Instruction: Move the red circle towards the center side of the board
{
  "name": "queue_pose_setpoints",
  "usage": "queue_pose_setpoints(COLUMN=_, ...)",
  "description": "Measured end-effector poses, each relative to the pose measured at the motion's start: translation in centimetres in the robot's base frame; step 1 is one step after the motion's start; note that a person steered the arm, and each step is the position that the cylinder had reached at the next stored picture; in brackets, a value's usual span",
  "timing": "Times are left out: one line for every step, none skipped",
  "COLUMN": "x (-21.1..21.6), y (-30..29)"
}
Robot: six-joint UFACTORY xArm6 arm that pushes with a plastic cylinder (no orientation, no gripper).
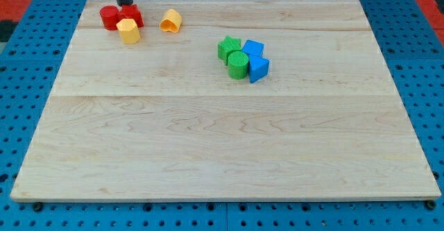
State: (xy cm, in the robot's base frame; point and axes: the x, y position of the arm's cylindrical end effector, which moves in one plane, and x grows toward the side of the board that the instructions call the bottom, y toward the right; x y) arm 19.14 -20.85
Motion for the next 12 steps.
queue_pose_setpoints(x=2.0, y=-0.8)
queue_pose_setpoints(x=4.9, y=-2.2)
queue_pose_setpoints(x=6.4, y=-1.8)
queue_pose_setpoints(x=7.7, y=-1.4)
queue_pose_setpoints(x=8.0, y=-7.1)
queue_pose_setpoints(x=10.2, y=-6.1)
queue_pose_setpoints(x=12.5, y=-4.6)
queue_pose_setpoints(x=13.7, y=-3.5)
queue_pose_setpoints(x=11.2, y=-5.4)
queue_pose_setpoints(x=10.9, y=-3.2)
queue_pose_setpoints(x=15.4, y=0.1)
queue_pose_setpoints(x=17.4, y=0.3)
